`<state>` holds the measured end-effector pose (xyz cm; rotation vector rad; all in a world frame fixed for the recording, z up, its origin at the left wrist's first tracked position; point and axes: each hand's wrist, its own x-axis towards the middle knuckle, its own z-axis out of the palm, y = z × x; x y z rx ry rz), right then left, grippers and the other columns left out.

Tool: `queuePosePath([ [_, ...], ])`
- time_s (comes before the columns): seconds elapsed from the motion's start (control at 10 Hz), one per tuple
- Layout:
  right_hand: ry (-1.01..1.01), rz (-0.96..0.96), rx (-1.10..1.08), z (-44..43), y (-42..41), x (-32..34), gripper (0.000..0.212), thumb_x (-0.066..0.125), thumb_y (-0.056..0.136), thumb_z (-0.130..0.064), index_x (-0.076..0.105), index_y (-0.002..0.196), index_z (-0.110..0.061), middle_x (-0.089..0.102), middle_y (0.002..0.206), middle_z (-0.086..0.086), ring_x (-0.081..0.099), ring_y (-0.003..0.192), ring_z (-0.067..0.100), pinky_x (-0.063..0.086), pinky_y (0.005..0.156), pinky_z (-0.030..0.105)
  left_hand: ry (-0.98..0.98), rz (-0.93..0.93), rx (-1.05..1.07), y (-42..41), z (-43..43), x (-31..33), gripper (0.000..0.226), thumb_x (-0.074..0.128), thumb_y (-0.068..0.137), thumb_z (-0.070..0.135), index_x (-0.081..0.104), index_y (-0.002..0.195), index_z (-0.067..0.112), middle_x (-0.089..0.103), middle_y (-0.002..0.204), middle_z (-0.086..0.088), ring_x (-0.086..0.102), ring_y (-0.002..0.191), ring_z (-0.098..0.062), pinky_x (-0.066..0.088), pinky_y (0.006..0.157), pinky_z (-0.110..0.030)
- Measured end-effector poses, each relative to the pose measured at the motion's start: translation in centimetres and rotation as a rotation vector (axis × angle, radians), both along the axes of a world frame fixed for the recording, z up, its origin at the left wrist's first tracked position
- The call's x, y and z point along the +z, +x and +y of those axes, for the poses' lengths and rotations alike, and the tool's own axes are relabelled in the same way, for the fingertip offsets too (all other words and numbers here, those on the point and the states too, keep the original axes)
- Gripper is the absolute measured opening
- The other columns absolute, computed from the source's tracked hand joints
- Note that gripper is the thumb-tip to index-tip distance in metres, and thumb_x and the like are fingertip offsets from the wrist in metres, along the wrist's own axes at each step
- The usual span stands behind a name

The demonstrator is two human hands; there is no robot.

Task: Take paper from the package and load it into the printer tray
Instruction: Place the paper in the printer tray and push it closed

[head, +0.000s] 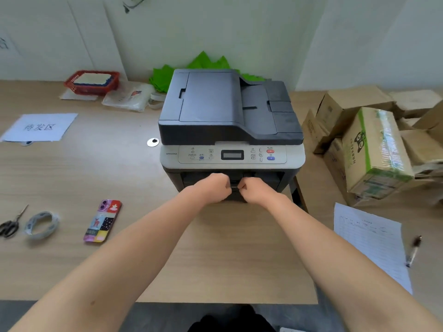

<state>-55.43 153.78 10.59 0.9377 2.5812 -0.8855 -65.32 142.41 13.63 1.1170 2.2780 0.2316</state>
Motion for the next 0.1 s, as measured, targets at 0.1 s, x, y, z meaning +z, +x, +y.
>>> queuePosePath([
  [0.1,0.029,0.12,0.002,0.13,-0.16,4.11,0.031,0.042,0.09,-0.011,0.067,0.108,-0.017,0.066,0.112,0.007,0.061,0.102,0.027,0.052,0.091,0.042,0.087,0.116,-0.1,0.94,0.19,4.57,0.03,0.049,0.091,0.028,0.067,0.113,0.017,0.068,0.113,-0.005,0.063,0.102,-0.027,0.053,0.088,-0.041],
])
